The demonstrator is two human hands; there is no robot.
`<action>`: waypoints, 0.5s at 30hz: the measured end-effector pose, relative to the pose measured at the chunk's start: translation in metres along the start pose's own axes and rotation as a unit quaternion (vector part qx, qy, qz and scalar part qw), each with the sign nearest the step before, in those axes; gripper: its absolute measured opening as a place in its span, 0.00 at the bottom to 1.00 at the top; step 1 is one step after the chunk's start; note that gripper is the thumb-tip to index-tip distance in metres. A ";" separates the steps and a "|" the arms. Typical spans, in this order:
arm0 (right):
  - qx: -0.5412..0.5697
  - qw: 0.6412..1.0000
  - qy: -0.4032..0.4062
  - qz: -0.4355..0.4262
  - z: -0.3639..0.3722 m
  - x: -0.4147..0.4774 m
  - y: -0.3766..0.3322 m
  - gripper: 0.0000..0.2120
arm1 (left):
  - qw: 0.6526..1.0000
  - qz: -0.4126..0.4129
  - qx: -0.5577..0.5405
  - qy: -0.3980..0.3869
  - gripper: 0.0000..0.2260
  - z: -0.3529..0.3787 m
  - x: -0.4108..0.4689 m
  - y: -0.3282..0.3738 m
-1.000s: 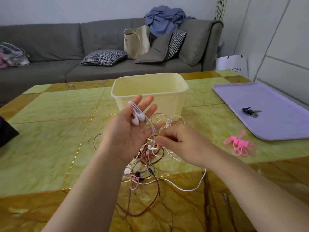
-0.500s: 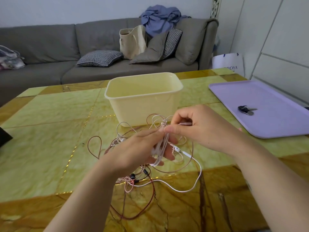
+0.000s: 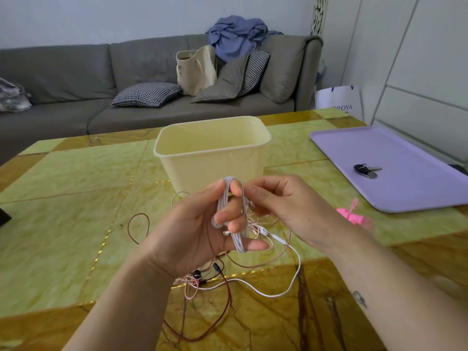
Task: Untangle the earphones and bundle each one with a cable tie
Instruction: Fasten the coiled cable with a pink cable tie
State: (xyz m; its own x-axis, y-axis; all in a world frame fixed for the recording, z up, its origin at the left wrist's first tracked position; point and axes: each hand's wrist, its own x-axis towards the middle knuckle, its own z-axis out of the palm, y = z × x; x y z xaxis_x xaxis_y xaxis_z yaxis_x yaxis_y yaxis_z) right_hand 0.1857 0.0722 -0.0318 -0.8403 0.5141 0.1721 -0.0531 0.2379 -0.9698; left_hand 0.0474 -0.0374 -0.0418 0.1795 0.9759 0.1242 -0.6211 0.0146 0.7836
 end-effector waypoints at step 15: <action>-0.059 0.986 -0.150 0.045 -0.023 -0.006 -0.011 0.09 | 0.993 -0.098 0.054 -0.043 0.09 0.003 -0.001 -0.006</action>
State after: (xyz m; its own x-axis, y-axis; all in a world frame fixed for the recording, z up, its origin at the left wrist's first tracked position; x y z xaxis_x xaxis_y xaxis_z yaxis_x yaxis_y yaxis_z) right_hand 0.2039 0.0859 -0.0185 -0.9615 0.2748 0.0099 0.0775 0.3054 -0.9491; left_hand 0.0531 -0.0388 -0.0446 0.3560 0.9344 0.0098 -0.4831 0.1750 0.8579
